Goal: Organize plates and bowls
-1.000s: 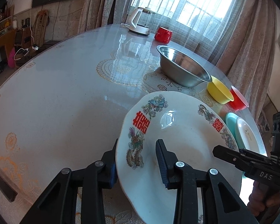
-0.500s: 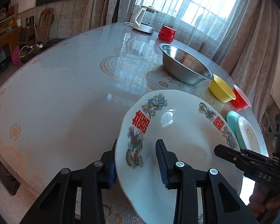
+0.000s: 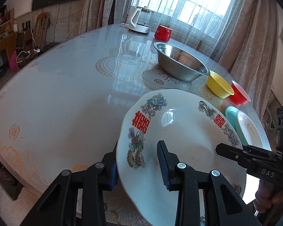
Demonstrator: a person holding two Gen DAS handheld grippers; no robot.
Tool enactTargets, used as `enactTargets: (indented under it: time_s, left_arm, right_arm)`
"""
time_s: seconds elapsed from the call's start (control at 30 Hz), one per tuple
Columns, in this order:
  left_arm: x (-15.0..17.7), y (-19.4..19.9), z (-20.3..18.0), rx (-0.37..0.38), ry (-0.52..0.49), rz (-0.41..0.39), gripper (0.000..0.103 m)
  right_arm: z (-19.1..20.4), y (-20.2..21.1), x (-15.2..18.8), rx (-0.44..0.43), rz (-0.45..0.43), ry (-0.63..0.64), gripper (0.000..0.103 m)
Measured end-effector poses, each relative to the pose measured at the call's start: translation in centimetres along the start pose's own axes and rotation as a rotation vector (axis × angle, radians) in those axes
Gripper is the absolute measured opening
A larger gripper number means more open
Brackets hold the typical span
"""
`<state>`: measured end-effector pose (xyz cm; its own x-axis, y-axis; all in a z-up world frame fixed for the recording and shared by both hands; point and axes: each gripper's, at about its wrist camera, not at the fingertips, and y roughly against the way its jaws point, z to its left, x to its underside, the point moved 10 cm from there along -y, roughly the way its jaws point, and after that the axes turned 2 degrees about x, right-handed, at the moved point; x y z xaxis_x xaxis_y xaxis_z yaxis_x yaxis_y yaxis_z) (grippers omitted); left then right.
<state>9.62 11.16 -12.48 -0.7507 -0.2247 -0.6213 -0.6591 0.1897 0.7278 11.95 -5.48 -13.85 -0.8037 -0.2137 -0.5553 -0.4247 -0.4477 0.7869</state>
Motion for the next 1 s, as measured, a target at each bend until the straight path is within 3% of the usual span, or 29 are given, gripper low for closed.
enactTargets:
  time_s: [0.1,0.43,1.0]
  left_arm:
    - [-0.1,0.2,-0.1,-0.016,-0.023,-0.011,0.035]
    - [-0.8,1.3,-1.3,0.050,-0.049,-0.071,0.035]
    - [-2.2,2.0,-3.8,0.077,-0.106,-0.115,0.035]
  right_arm:
    - [0.1,0.3,-0.1,-0.002,-0.002,-0.009,0.034]
    - [0.1,2.1,-0.6,-0.012,-0.045,0.003,0.035]
    - [0.0,4.0,-1.5,0.012,-0.107,0.023,0.034]
